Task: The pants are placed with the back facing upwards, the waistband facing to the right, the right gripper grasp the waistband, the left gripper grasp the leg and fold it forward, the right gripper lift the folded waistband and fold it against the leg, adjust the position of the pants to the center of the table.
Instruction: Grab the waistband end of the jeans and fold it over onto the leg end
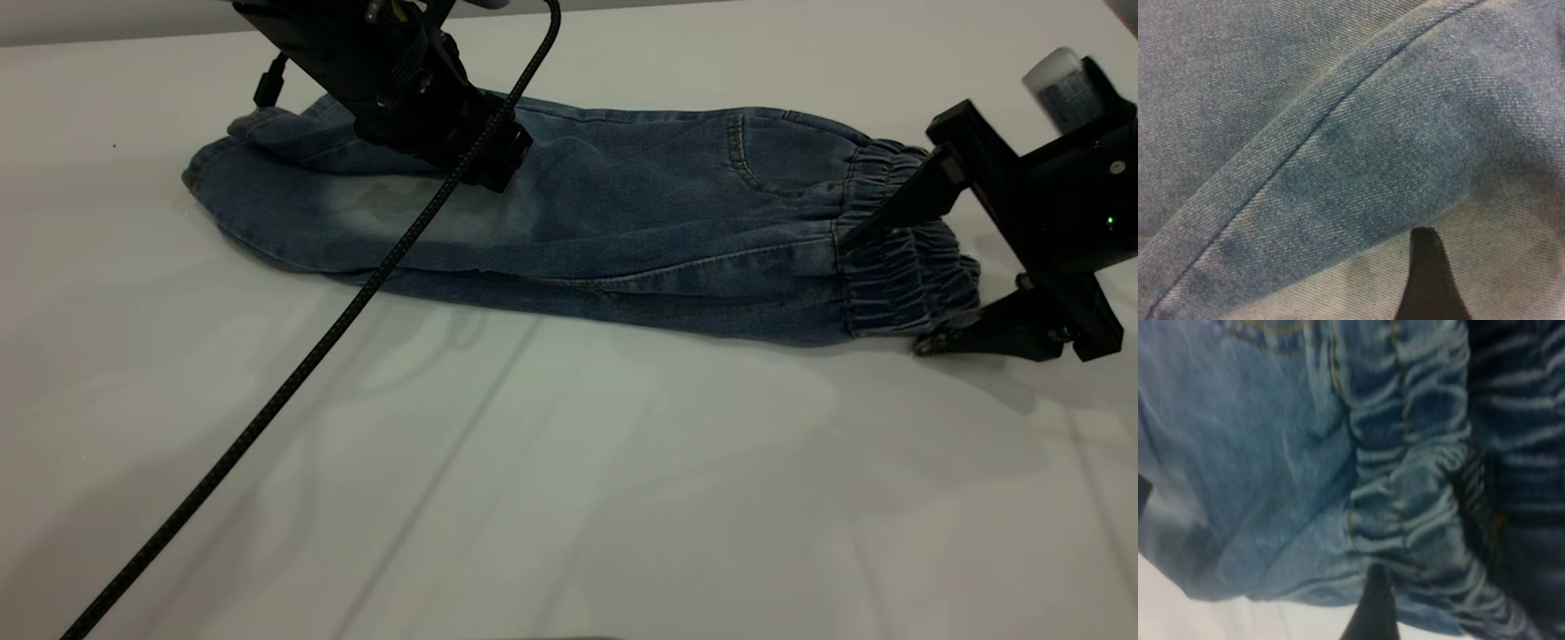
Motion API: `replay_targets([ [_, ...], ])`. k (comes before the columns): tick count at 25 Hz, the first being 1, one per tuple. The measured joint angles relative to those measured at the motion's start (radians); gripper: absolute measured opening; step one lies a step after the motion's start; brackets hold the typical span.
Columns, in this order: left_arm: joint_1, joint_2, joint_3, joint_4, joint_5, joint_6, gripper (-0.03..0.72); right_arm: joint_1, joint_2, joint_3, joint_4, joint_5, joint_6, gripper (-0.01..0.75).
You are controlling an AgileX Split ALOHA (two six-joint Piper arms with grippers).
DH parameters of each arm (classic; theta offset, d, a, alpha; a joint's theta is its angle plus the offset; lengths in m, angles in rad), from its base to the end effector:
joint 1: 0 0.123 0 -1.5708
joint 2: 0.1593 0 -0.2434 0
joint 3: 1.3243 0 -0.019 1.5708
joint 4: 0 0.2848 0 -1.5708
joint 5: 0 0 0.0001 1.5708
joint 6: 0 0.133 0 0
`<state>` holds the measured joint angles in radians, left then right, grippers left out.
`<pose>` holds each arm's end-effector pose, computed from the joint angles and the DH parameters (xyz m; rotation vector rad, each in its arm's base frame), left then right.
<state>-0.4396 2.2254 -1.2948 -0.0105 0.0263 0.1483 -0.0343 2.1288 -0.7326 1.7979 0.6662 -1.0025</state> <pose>0.4219 -0.1984 -0.0116 0.6963 2.3439 -0.1347 0.2996 0.0699 -0.0599 1.0132 2.6118 1.1051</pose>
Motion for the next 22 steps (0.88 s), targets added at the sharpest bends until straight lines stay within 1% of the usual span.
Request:
replay_targets([
  [8, 0.0, 0.0, 0.0, 0.0, 0.006, 0.0, 0.443, 0.0, 0.071, -0.015, 0.033, 0.094, -0.023, 0.582],
  [11, 0.0, 0.0, 0.0, 0.0, 0.014, 0.0, 0.443, 0.0, 0.09, -0.046, 0.032, 0.11, -0.03, 0.554],
  [12, 0.0, 0.0, 0.0, 0.0, 0.019, 0.0, 0.443, 0.0, 0.093, -0.056, 0.031, 0.108, -0.03, 0.528],
  [14, 0.0, 0.0, 0.0, 0.0, 0.027, 0.0, 0.443, 0.0, 0.099, -0.076, 0.03, 0.088, -0.041, 0.444],
  [19, 0.0, 0.0, 0.0, 0.0, 0.051, 0.0, 0.443, -0.009, 0.112, -0.094, 0.027, 0.051, -0.088, 0.129],
  [20, 0.0, 0.0, 0.0, 0.0, 0.053, 0.0, 0.443, -0.011, 0.112, -0.094, 0.027, 0.052, -0.102, 0.089],
  [22, 0.0, 0.0, 0.0, 0.0, 0.056, 0.0, 0.443, -0.017, 0.112, -0.094, 0.027, 0.067, -0.132, 0.071],
])
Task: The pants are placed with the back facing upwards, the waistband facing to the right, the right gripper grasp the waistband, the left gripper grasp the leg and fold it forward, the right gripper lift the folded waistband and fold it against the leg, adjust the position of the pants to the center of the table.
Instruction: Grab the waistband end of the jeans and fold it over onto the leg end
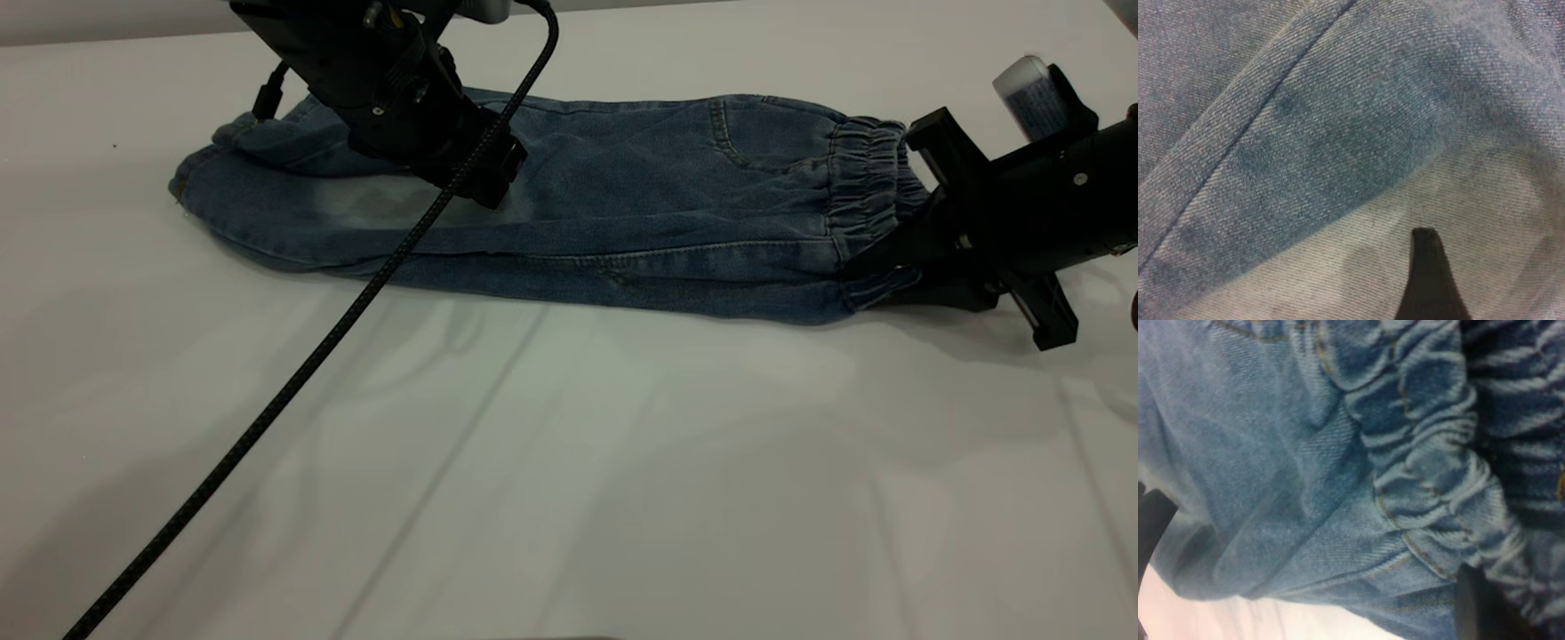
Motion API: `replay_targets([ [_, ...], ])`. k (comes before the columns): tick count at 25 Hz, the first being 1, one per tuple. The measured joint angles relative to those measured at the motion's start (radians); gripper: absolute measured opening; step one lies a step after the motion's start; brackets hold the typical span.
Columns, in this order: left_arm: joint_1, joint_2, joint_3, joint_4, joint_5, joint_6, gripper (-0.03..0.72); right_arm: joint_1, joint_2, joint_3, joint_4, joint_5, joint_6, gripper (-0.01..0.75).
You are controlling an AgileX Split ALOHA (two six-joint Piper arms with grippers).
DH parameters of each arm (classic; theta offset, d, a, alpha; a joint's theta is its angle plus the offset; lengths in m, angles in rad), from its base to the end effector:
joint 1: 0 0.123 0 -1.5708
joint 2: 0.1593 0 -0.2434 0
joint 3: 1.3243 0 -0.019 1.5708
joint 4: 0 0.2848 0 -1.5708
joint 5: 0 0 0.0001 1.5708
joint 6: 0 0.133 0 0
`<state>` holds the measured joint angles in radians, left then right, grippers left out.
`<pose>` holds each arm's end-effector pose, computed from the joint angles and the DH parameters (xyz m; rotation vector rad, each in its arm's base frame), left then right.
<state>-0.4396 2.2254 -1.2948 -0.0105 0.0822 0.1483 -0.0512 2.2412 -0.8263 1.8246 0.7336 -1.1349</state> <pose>0.4166 -0.1960 -0.0163 0.7124 2.3973 -0.1267 0.3160 0.0702 -0.0750 0.8720 2.5922 1.1658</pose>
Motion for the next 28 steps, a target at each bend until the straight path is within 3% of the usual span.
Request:
replay_targets([
  [5, -0.001, 0.0, 0.0, 0.0, 0.0, 0.0, 0.443, -0.017, -0.034, 0.0, -0.005, 0.079, -0.092, 0.071],
  [8, -0.019, 0.002, 0.0, 0.0, -0.004, 0.0, 0.443, -0.018, -0.119, 0.0, -0.007, 0.181, -0.148, 0.071],
  [14, -0.146, 0.043, 0.0, 0.0, -0.082, 0.001, 0.443, -0.018, -0.301, 0.001, -0.045, 0.363, -0.209, 0.071],
  [22, -0.326, 0.048, 0.0, 0.0, -0.149, -0.001, 0.443, -0.018, -0.449, 0.003, -0.163, 0.385, -0.208, 0.071],
  [28, -0.308, 0.024, 0.0, -0.001, -0.111, 0.0, 0.443, -0.018, -0.508, 0.003, -0.228, 0.391, -0.207, 0.071],
])
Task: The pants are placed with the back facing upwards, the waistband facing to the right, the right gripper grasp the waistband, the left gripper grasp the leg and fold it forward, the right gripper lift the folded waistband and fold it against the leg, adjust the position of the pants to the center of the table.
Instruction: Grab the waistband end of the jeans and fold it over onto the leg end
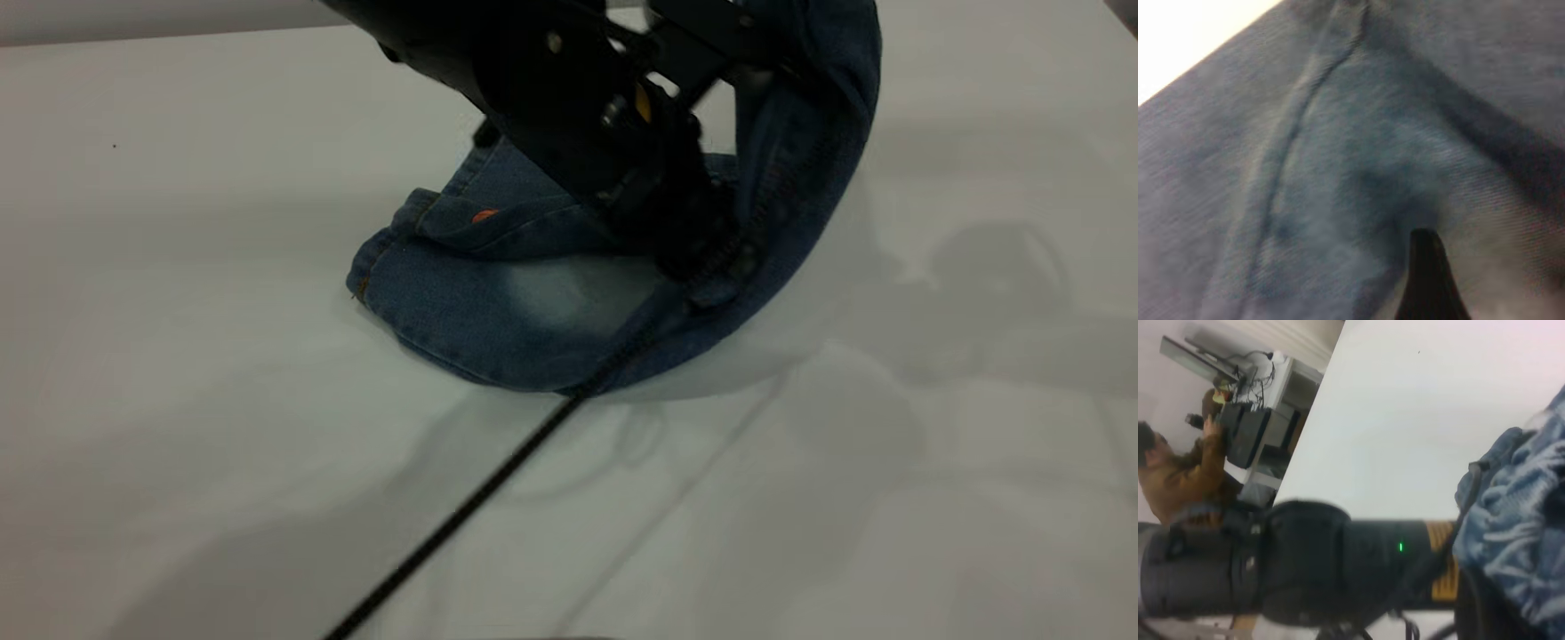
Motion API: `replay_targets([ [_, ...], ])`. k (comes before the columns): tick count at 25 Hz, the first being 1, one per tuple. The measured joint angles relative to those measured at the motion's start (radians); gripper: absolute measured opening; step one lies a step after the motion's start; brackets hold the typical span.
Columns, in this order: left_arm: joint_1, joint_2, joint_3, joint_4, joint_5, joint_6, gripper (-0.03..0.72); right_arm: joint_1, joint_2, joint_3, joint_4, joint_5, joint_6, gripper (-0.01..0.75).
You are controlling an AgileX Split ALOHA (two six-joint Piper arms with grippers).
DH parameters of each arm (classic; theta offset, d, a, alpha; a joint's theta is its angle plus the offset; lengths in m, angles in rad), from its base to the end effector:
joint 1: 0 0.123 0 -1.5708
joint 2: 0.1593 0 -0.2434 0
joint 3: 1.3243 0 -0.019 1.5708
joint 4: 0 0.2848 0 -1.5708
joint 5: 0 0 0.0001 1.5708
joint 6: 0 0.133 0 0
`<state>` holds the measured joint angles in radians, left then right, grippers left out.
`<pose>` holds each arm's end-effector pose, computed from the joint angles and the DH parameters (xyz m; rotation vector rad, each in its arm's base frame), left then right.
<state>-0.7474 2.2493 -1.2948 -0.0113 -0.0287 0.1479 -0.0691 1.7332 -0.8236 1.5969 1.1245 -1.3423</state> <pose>0.3436 -0.3184 -0.0180 1.0387 2.1953 -0.2796 0.3335 0.0972 0.1183 -0.1779 2.1602 1.4079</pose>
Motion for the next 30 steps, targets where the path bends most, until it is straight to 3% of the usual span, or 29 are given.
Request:
replay_targets([
  [7, 0.072, -0.001, 0.025, 0.0, 0.076, 0.0, 0.443, 0.0, -0.047, 0.0, 0.0, 0.007, -0.001, 0.071],
  [15, 0.018, 0.016, 0.035, 0.001, 0.029, -0.001, 0.443, 0.0, -0.063, 0.0, 0.014, 0.012, -0.002, 0.071],
  [21, 0.141, -0.128, 0.039, 0.001, 0.106, 0.0, 0.443, 0.007, -0.063, 0.0, 0.015, 0.013, -0.002, 0.071],
  [25, 0.241, -0.279, 0.039, 0.001, 0.171, 0.0, 0.443, 0.091, -0.063, 0.0, 0.019, -0.037, -0.021, 0.071],
  [30, 0.318, -0.498, 0.04, 0.001, 0.195, 0.0, 0.443, 0.268, -0.05, 0.0, 0.081, -0.286, -0.088, 0.071],
])
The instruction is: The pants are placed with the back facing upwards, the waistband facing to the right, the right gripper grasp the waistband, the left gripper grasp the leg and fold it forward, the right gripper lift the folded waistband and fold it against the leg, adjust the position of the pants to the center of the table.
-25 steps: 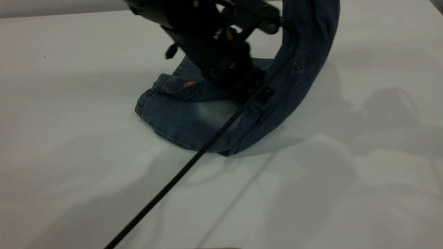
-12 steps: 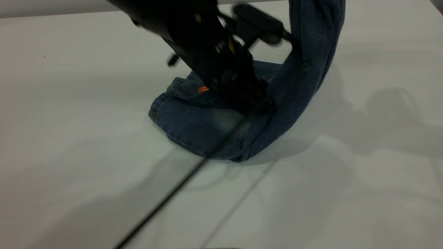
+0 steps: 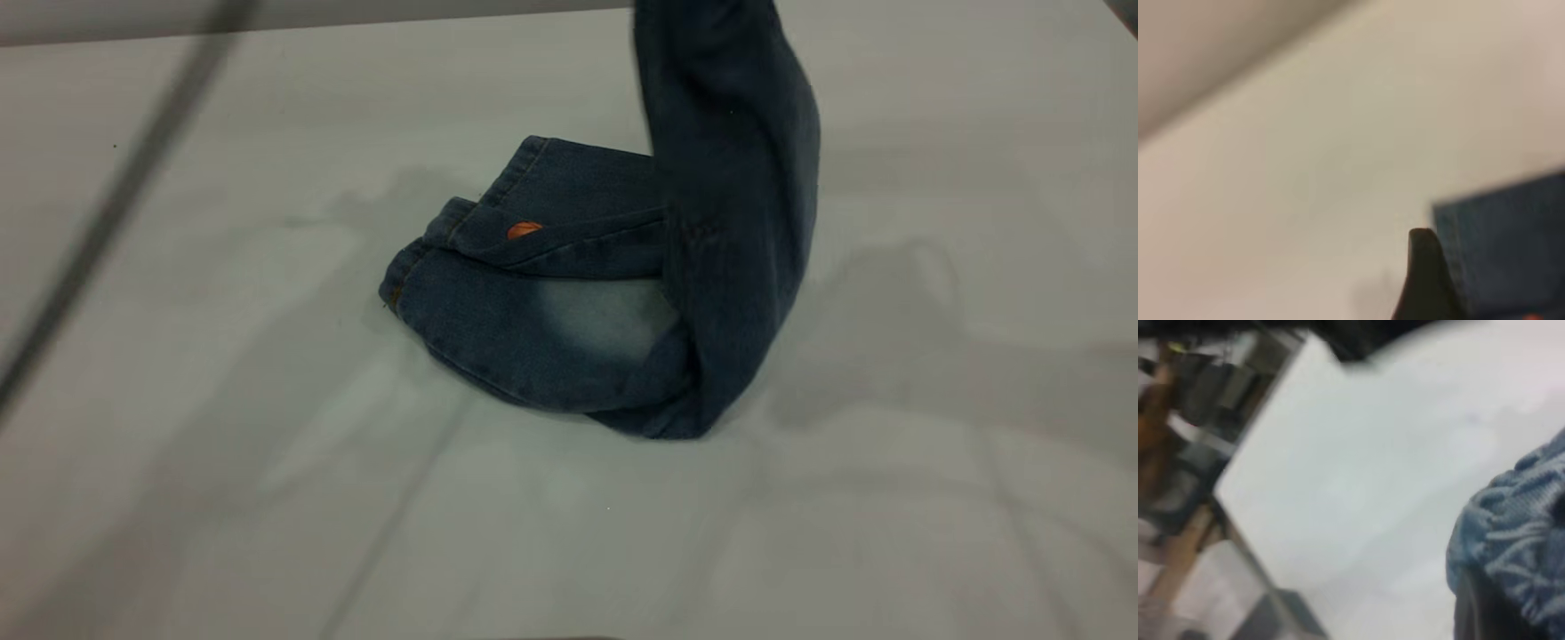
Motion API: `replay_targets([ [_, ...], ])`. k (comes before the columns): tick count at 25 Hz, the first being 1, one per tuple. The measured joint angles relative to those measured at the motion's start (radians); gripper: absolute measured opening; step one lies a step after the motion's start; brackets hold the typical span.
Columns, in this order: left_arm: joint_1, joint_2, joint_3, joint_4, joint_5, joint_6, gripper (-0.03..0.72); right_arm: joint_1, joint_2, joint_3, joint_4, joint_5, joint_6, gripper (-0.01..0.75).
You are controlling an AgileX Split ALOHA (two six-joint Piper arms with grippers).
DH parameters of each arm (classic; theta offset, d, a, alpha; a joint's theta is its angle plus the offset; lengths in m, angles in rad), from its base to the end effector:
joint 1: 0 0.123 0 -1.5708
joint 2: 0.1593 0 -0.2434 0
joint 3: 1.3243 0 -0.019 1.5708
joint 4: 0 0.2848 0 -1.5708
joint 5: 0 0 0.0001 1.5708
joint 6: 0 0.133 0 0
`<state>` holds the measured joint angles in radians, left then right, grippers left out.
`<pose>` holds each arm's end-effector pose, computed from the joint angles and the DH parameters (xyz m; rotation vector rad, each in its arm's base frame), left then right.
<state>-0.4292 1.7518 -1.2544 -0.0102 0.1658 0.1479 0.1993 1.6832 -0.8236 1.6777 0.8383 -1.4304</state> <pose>0.4195 -0.1922 0.1838 0.6029 2.0655 -0.1714 0.3271 0.1664 0.1179 -0.3644 2.1957 1.1958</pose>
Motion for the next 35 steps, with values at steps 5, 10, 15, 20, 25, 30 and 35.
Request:
replay_targets([
  [5, 0.007, -0.196, 0.001, 0.001, 0.018, 0.0, 0.443, 0.132, 0.083, -0.011, 0.104, -0.162, -0.106, 0.071],
  [10, 0.007, -0.303, 0.001, 0.001, 0.067, 0.001, 0.443, 0.208, 0.239, -0.089, 0.117, -0.21, -0.141, 0.076],
  [15, 0.007, -0.319, 0.001, -0.004, 0.151, 0.001, 0.443, 0.261, 0.374, -0.195, 0.119, -0.226, -0.132, 0.15],
  [20, 0.007, -0.319, 0.005, -0.02, 0.233, 0.001, 0.443, 0.304, 0.417, -0.254, 0.12, -0.282, -0.087, 0.396],
  [25, 0.007, -0.319, 0.006, -0.02, 0.242, 0.001, 0.443, 0.319, 0.417, -0.303, 0.111, -0.251, 0.0, 0.617],
  [30, 0.007, -0.319, 0.006, -0.021, 0.249, 0.001, 0.443, 0.368, 0.419, -0.396, -0.165, -0.322, 0.421, 0.599],
  [35, 0.007, -0.319, 0.007, -0.022, 0.265, 0.001, 0.443, 0.413, 0.447, -0.542, -0.738, -0.319, 1.176, 0.553],
])
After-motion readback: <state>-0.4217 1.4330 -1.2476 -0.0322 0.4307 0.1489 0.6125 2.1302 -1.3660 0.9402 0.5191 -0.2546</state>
